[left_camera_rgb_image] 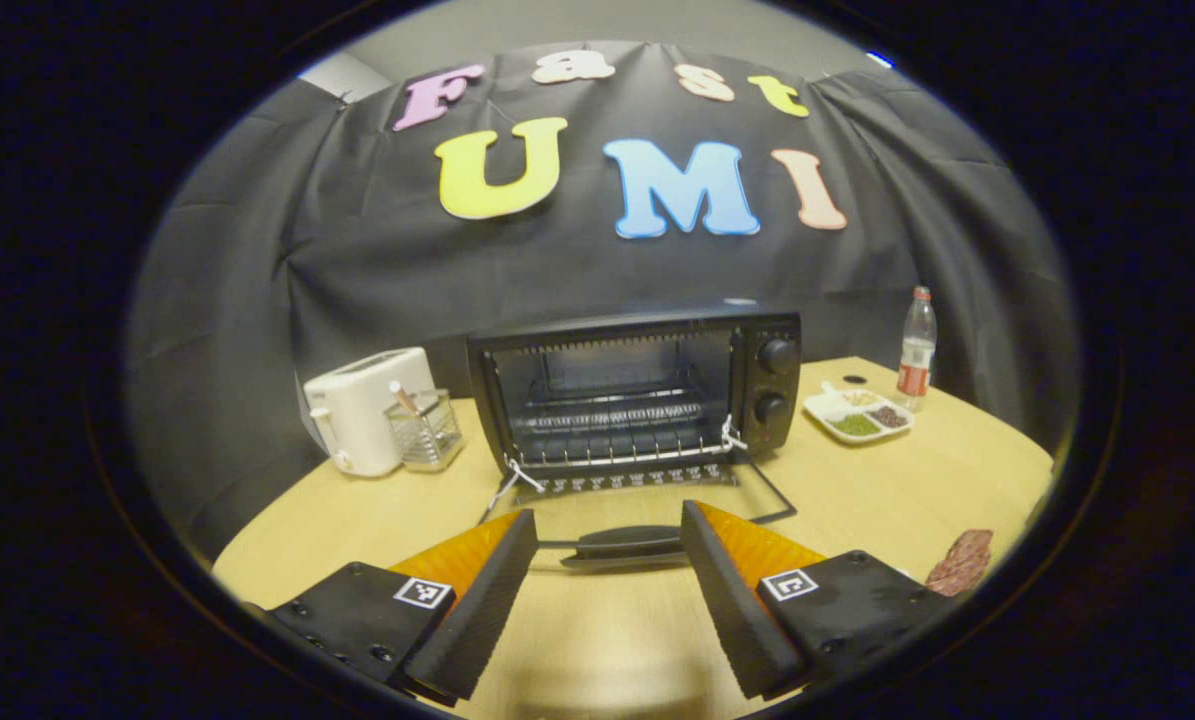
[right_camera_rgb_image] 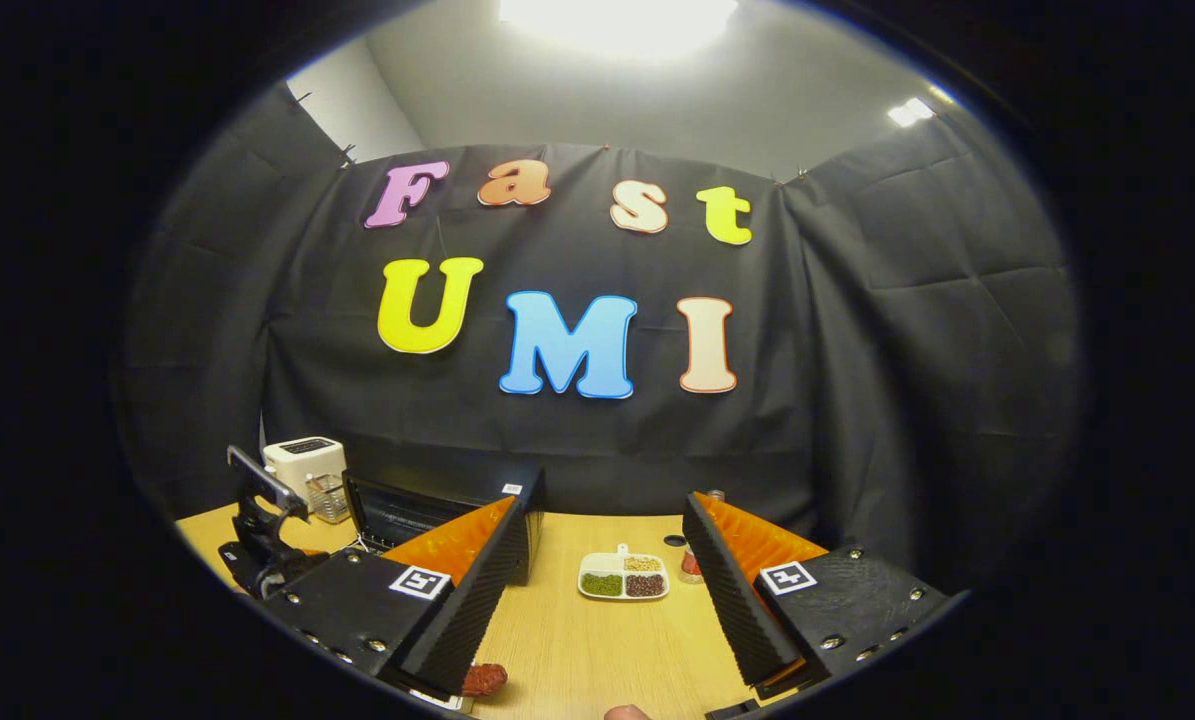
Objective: Open the electric oven with the left hand, put the food in, and close the electric oven.
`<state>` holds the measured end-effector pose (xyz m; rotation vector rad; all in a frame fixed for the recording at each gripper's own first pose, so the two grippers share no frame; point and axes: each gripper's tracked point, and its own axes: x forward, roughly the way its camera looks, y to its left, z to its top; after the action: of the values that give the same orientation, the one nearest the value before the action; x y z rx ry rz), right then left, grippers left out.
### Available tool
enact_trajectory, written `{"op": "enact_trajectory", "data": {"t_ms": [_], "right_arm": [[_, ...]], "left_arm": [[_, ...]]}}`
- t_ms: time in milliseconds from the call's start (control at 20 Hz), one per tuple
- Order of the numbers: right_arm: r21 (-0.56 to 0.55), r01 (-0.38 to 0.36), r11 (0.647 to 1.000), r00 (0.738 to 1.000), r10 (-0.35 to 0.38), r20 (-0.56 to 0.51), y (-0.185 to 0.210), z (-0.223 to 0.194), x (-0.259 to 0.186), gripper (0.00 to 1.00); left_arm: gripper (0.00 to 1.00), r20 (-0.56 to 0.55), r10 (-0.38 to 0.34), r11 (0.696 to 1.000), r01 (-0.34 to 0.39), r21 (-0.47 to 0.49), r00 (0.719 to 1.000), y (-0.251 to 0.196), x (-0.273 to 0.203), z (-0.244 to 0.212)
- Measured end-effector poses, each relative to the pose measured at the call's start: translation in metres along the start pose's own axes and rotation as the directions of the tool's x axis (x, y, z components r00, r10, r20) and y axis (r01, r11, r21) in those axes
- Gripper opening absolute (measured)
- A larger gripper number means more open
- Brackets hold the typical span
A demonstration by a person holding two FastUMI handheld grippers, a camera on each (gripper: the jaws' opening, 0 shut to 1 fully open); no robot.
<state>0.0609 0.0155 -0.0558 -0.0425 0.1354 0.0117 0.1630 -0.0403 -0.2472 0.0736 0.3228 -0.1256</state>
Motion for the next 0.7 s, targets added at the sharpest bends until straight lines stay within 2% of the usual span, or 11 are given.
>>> {"op": "enact_trajectory", "data": {"t_ms": [100,150,300,500,650,700], "right_arm": [[0.017,-0.035,0.999,0.999,0.035,-0.014,0.005,-0.006,0.003,0.92],[0.030,-0.052,0.998,0.998,0.053,-0.025,0.009,-0.012,0.006,0.97],[0.061,-0.107,0.992,0.990,0.112,-0.089,0.020,-0.034,0.011,0.97],[0.117,-0.163,0.980,0.968,0.181,-0.172,0.033,-0.064,0.010,0.97],[0.175,-0.189,0.966,0.945,0.228,-0.235,0.043,-0.089,0.007,0.97],[0.202,-0.199,0.959,0.934,0.248,-0.257,0.047,-0.097,0.006,0.97]], "left_arm": [[0.99,0.058,0.015,1.000,-0.015,-0.004,0.998,0.007,-0.020,0.030],[1.00,0.086,0.026,1.000,-0.025,-0.010,0.996,0.012,-0.030,0.045],[1.00,0.147,0.063,0.997,-0.057,-0.043,0.987,0.029,-0.060,0.080],[0.96,0.211,0.109,0.993,-0.099,-0.058,0.971,0.051,-0.098,0.114],[0.96,0.252,0.139,0.990,-0.128,-0.057,0.958,0.064,-0.124,0.135],[1.00,0.261,0.148,0.989,-0.136,-0.063,0.954,0.068,-0.131,0.141]]}}
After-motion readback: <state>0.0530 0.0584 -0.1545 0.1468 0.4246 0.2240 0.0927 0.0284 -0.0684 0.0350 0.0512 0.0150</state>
